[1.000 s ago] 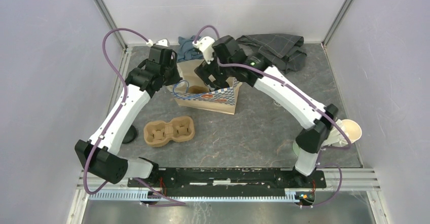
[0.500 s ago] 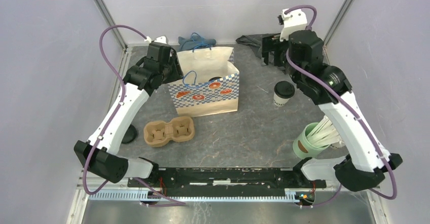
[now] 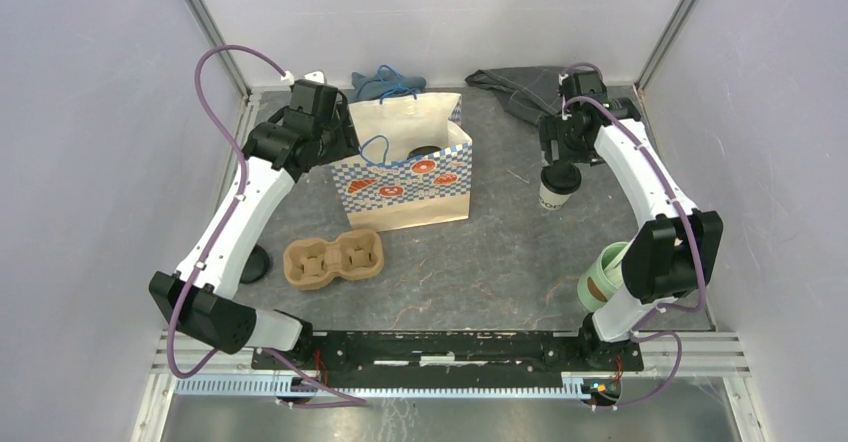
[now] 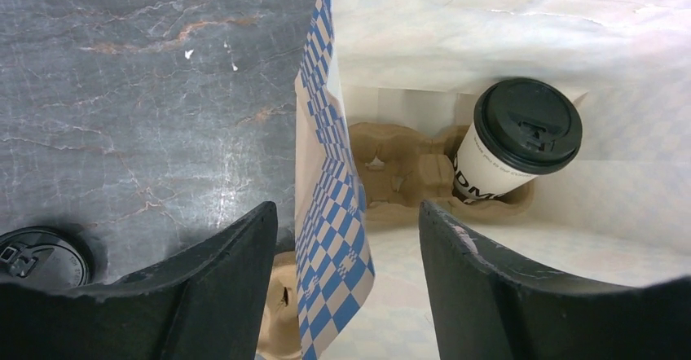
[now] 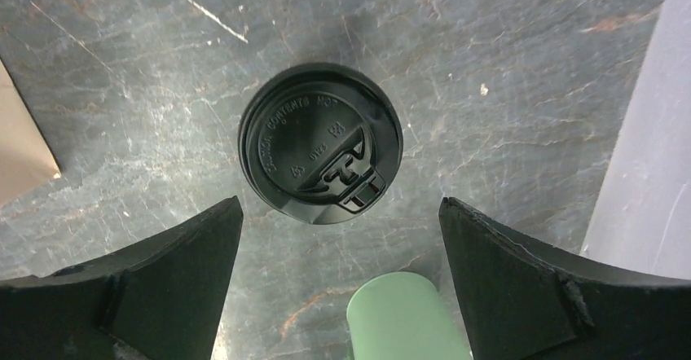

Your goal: Pack the takeout coffee

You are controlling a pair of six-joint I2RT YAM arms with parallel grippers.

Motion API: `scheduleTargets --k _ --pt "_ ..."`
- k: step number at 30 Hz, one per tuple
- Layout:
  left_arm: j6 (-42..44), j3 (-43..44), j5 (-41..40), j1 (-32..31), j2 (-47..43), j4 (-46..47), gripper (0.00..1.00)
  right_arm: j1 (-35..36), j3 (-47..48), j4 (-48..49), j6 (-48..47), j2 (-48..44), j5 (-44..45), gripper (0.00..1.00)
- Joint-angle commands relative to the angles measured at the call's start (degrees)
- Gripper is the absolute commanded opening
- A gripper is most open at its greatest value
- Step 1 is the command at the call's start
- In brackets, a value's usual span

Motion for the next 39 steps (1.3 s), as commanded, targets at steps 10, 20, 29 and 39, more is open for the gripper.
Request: scheduleTargets --k 10,20,29,39 --pt "2.0 3.7 2.4 1.0 -0.4 -0.8 0.77 -4.8 -4.6 5.6 -5.4 1.5 -12.3 0.97" --pt "2.0 3.8 3.2 1.0 0.5 -0.7 0.78 -4.8 -3.3 5.3 -6.1 3.3 -13.6 0.96" --pt "1.5 3.2 3.6 1.1 0.6 -0.5 0.71 -4.9 -3.0 5.1 -7.2 4.1 -11.0 0.91" --pt "1.7 3.0 3.3 1.2 0.6 -0.4 0.69 -4.8 -3.2 5.9 -7.5 4.8 -10.0 0.91"
